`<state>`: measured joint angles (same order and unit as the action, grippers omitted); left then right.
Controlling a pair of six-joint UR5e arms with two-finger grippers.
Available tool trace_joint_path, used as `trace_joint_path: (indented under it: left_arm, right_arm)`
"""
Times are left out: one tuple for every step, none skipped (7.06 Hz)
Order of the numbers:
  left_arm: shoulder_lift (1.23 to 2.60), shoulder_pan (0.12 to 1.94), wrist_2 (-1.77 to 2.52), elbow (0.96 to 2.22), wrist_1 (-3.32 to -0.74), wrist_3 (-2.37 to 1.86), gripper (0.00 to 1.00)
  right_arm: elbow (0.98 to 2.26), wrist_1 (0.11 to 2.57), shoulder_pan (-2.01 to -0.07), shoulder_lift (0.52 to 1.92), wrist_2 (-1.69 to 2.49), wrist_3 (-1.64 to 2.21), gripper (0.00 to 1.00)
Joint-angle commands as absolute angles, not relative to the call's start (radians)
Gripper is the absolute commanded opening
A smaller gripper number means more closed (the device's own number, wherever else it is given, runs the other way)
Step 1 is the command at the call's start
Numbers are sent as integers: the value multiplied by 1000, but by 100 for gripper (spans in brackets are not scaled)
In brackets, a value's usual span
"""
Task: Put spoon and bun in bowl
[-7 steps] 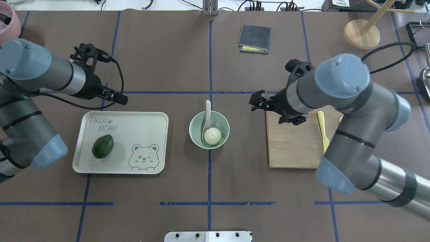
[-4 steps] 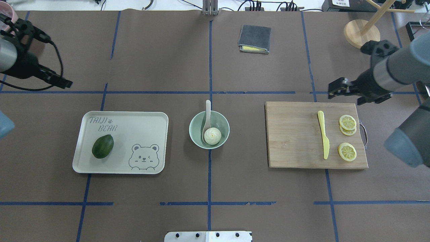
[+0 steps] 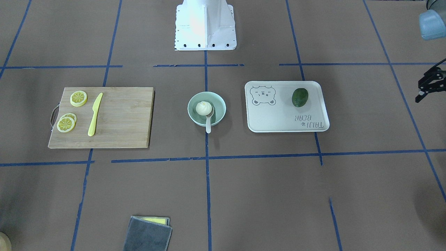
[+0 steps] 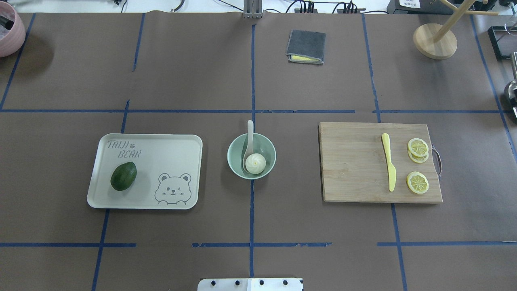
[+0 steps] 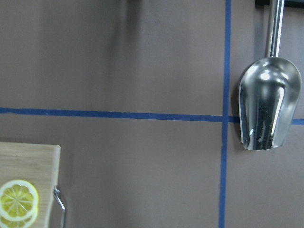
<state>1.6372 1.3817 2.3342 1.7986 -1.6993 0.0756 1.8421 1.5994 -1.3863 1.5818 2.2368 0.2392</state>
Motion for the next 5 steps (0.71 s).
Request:
trace_joint_path:
  left_arm:
    - [1666, 1399, 2345, 1775, -1461, 117, 100]
    - [1643, 1397, 2345, 1782, -1459, 117, 100]
    - [1617, 1397, 2347, 1770, -1479, 121, 100]
    - [1618, 1400, 2347, 1706, -1515, 124, 100]
    - [1614, 1408, 2349, 1678, -1557, 130, 100]
  right_arm:
    - [1723, 1678, -1460, 1554, 2263, -100, 100]
    - [1685, 1680, -1477, 1525, 2278, -133, 100]
    - [1684, 1678, -1485, 1526, 2313, -135, 100]
    - [1687, 1677, -1483, 1529, 2321, -133, 100]
    - [1698, 1678, -1485, 1531, 2322, -135, 100]
